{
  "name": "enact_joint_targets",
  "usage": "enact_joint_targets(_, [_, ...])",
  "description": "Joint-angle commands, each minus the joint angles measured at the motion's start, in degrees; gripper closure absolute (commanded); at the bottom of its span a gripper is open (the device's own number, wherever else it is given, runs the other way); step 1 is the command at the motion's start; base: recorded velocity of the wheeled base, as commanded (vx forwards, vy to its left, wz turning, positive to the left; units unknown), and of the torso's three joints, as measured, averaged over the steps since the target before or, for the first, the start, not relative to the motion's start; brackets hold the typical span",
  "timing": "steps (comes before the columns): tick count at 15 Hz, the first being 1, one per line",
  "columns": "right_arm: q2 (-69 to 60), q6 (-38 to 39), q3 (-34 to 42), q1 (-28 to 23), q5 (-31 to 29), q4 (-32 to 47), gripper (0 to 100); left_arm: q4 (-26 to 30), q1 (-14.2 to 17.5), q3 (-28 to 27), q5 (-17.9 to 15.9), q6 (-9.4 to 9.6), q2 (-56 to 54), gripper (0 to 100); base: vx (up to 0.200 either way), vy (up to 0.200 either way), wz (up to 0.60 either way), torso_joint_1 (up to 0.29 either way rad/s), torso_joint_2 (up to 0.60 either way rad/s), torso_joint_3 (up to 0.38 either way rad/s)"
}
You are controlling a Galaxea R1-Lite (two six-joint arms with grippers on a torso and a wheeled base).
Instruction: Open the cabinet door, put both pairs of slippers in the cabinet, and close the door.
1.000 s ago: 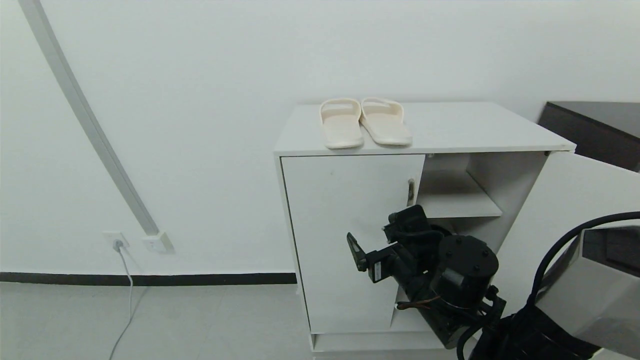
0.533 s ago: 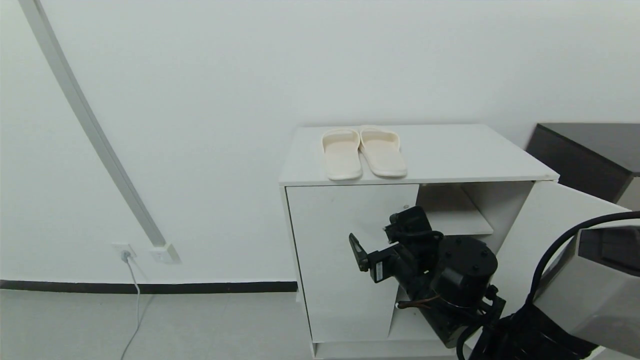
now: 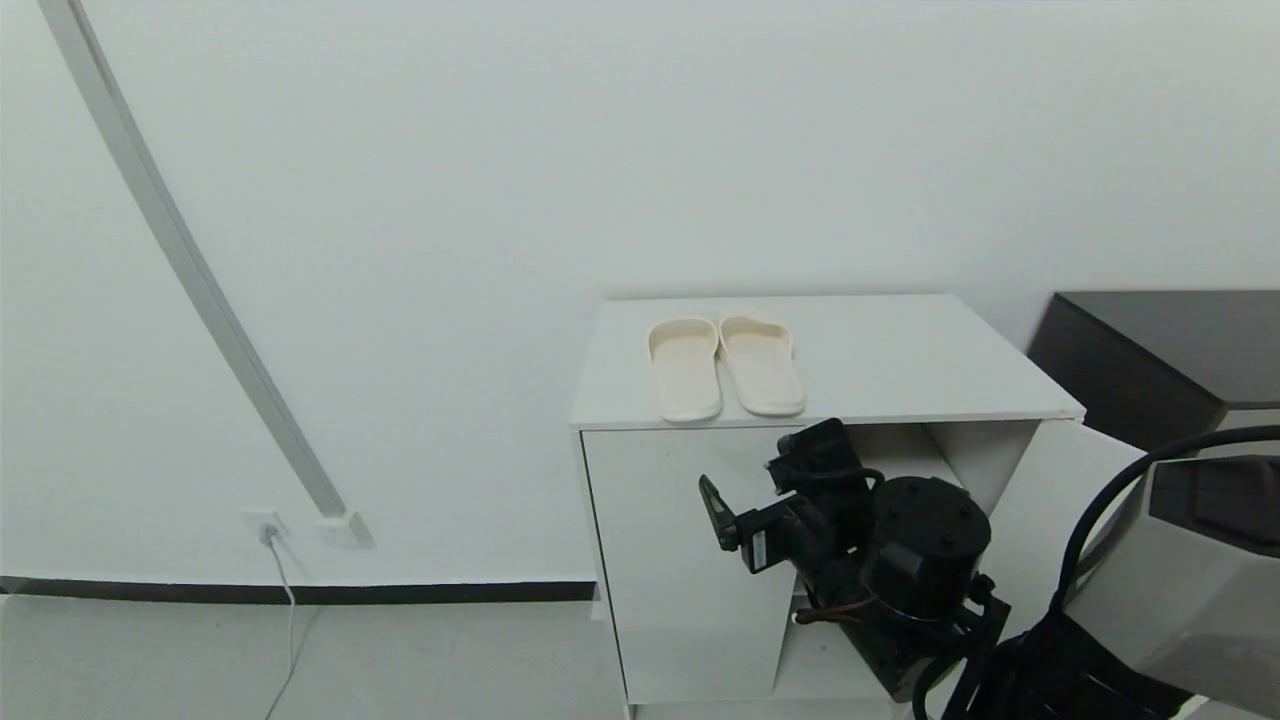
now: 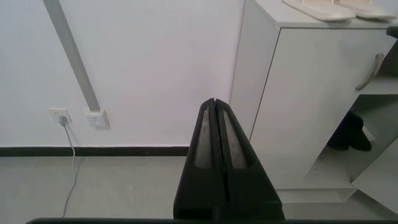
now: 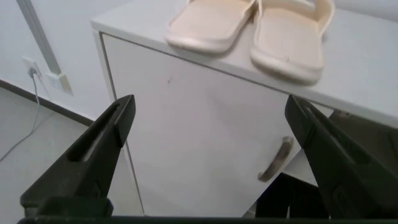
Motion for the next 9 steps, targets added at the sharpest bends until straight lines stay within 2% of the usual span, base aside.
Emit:
enact_joint_targets(1, [0.26, -0.06, 0.20, 0.03, 0.07, -0.01, 0, 0.00, 0.01, 0.00, 0.02, -0.01, 0.07, 100, 0.000, 0.000, 0.00, 0.271, -0.60, -0.339])
enact_joint_targets(3, [0.35, -0.23, 0.90, 0.03, 1.39, -0.80, 0, 0.00, 0.01, 0.00, 0.02, -0.01, 0.07, 100, 0.000, 0.000, 0.00, 0.171, -0.41, -0.215])
enact_joint_targets(6, [0.17, -2.87, -0.15, 0.03, 1.48, -0.19, 0, 0.00, 0.01, 0.00, 0.02, -0.01, 0.07, 100, 0.000, 0.000, 0.00, 0.011, -0.03, -0.015])
enact_joint_targets(8, [-0.45, -1.99, -5.43, -0.50, 1.30, 5.70, 0, 0.00, 0.01, 0.00, 0.02, -0.01, 0.07, 100, 0.000, 0.000, 0.00, 0.000, 0.00, 0.000])
enact_joint_targets(9, [-2.64, 1.61, -10.87, -1.02, 1.13, 15.63, 0, 0.00, 0.01, 0.00, 0.02, -0.01, 0.07, 100, 0.000, 0.000, 0.00, 0.000, 0.00, 0.000])
